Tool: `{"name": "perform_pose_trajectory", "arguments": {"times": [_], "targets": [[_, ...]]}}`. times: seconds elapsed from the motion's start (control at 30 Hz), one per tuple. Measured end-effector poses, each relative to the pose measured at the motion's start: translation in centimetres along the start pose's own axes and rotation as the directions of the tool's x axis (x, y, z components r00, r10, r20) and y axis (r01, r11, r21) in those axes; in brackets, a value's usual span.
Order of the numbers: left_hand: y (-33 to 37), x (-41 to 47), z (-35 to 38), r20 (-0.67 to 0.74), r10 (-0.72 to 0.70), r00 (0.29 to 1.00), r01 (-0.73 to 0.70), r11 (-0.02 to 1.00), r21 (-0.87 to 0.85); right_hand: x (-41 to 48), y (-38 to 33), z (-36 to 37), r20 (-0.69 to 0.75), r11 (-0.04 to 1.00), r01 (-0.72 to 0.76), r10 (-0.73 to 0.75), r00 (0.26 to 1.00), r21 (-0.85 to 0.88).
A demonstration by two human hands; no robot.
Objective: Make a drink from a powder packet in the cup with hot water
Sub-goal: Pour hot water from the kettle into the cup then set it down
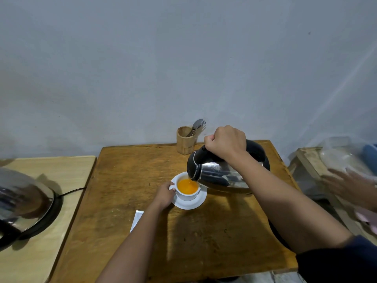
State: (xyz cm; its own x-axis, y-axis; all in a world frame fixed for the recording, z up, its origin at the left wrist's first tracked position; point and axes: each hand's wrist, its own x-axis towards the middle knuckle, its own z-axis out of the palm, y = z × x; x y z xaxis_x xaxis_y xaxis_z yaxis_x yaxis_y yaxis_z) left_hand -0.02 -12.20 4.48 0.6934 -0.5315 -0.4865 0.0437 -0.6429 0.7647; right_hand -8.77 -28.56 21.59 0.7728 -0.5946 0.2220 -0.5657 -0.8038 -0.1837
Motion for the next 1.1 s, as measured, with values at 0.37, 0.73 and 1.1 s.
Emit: {"name": "perform_pose_trajectory", "arguments": {"times": [0.37, 0.73, 1.1], "targets": [[0.1, 0.2, 0.2, -0.015, 0.001, 1.0, 0.0, 1.0, 0.03, 0.1, 0.0, -0.1, 0.003, 1.0, 0.004, -0.004, 1.0, -0.012], [0.4, 0.3, 0.4, -0.041, -0.004, 0.999, 0.007, 0.996, 0.09, -0.1, 0.6, -0.1, -0.004, 0.999, -0.01, 0.01, 1.0, -0.03], [0.3, 0.4, 0.6, -0.054, -0.012, 0.998, 0.017, 0.996, 0.088, -0.1, 1.1, -0.1, -0.004, 0.999, -0.032, 0.032, 0.999, -0.033]]}}
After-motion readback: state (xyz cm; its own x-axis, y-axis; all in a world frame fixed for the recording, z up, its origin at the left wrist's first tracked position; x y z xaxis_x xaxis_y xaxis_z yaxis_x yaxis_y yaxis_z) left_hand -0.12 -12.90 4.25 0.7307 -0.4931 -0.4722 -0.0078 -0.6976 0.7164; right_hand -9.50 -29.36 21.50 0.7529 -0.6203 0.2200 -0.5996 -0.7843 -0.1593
